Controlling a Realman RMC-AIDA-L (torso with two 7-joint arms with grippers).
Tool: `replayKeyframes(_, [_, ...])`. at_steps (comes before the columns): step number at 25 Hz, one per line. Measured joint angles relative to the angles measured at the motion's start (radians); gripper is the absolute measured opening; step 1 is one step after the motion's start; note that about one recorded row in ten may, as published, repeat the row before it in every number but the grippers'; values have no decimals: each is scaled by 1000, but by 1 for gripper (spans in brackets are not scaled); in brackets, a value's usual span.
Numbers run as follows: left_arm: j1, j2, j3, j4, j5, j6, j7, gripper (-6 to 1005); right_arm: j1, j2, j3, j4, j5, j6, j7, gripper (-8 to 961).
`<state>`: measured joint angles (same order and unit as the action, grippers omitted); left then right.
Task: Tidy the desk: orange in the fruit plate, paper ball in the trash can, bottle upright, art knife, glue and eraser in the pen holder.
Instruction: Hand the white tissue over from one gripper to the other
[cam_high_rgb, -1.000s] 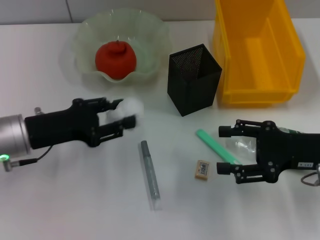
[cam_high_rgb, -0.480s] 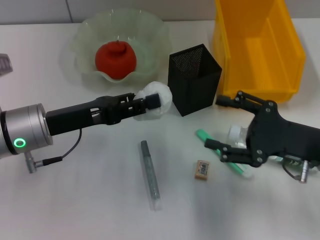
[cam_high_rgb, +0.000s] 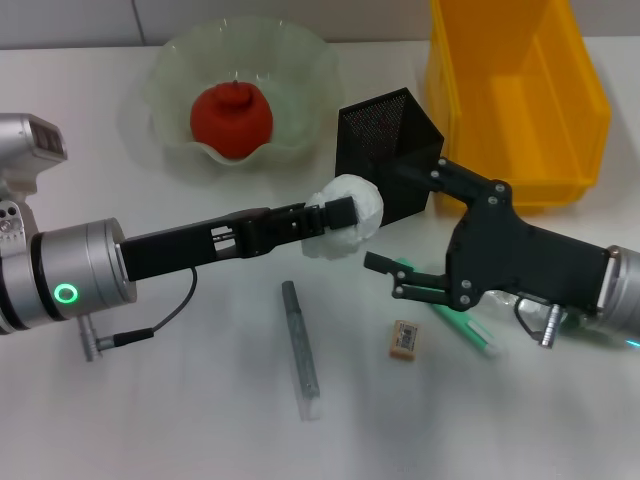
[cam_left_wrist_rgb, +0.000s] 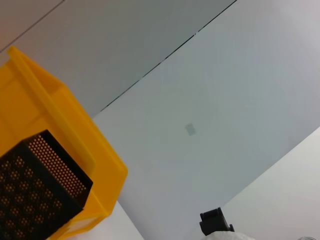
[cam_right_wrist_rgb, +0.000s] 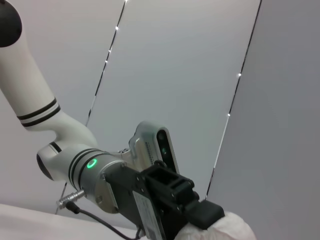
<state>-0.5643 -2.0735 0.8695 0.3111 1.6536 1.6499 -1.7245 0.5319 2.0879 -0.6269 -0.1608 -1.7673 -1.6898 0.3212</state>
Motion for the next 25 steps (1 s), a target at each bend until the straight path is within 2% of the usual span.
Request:
replayKeyframes(15, [-12, -2, -7, -37, -2, -8, 10, 526, 48, 3, 2, 56, 5, 38, -38, 818])
replayKeyframes(21, [-13, -2, -8, -38, -7, -11, 10, 538, 49, 3, 2, 57, 5, 38, -38, 661])
replayKeyframes(25, [-7, 0, -8, -38, -23, -10, 17, 545, 51, 3, 3, 57, 6, 38, -34, 589])
